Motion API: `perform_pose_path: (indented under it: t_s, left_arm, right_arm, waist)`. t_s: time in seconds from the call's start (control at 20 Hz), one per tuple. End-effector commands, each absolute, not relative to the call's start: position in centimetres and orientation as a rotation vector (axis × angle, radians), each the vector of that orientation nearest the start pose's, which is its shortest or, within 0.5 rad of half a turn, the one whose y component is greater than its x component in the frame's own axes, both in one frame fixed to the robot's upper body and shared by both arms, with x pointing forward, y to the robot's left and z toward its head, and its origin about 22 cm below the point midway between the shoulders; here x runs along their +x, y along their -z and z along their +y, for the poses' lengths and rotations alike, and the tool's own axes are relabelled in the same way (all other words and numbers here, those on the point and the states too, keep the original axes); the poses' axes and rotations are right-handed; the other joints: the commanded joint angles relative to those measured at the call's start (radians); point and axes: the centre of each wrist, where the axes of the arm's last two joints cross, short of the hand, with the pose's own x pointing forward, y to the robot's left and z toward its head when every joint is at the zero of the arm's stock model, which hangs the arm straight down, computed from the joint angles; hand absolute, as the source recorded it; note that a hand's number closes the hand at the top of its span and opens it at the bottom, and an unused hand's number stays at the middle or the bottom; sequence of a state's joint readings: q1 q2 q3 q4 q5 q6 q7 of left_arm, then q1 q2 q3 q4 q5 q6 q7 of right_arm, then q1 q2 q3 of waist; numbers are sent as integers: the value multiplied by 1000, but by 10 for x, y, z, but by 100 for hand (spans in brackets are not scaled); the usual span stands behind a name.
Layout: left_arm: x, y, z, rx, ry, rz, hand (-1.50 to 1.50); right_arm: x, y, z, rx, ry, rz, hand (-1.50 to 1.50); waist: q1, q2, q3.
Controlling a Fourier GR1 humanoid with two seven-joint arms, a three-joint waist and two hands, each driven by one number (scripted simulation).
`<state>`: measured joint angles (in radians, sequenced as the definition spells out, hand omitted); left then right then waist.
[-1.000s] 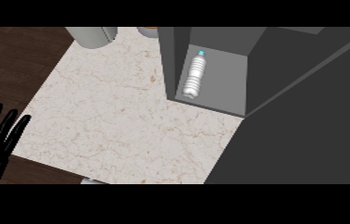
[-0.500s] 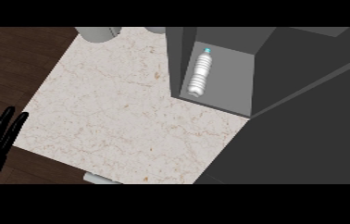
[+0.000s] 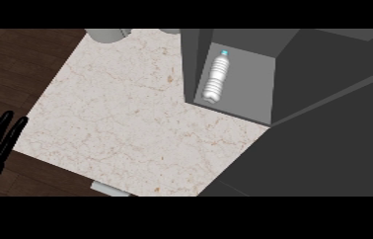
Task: Pick up the bottled water, place it into the cabinet and close the cabinet
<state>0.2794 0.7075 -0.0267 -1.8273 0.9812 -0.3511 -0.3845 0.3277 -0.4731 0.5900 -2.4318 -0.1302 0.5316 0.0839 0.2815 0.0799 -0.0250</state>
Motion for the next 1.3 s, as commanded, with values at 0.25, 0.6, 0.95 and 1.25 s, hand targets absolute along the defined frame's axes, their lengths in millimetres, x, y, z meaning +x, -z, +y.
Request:
perform_pose_path:
  t_s: [0.25,0.6,0.95,1.25]
  left_arm:
    - [182,-74,360,-593,-15,-1862,-150]
    - [182,-72,361,-602,-35,-1861,-150]
    - [184,-70,370,-573,-47,-1858,-150]
    - [184,-68,376,-558,-60,-1853,-150]
  right_arm:
    - [141,-136,-177,625,-1081,-1616,150]
    - [185,-132,-162,523,-1034,-1561,150]
    - [233,-137,-130,523,-980,-1515,150]
    - [285,-160,-96,378,-763,-1581,150]
  waist:
    - [1,-10,0]
    - [1,-15,4]
    - [-10,-21,10]
    - [-46,-33,15]
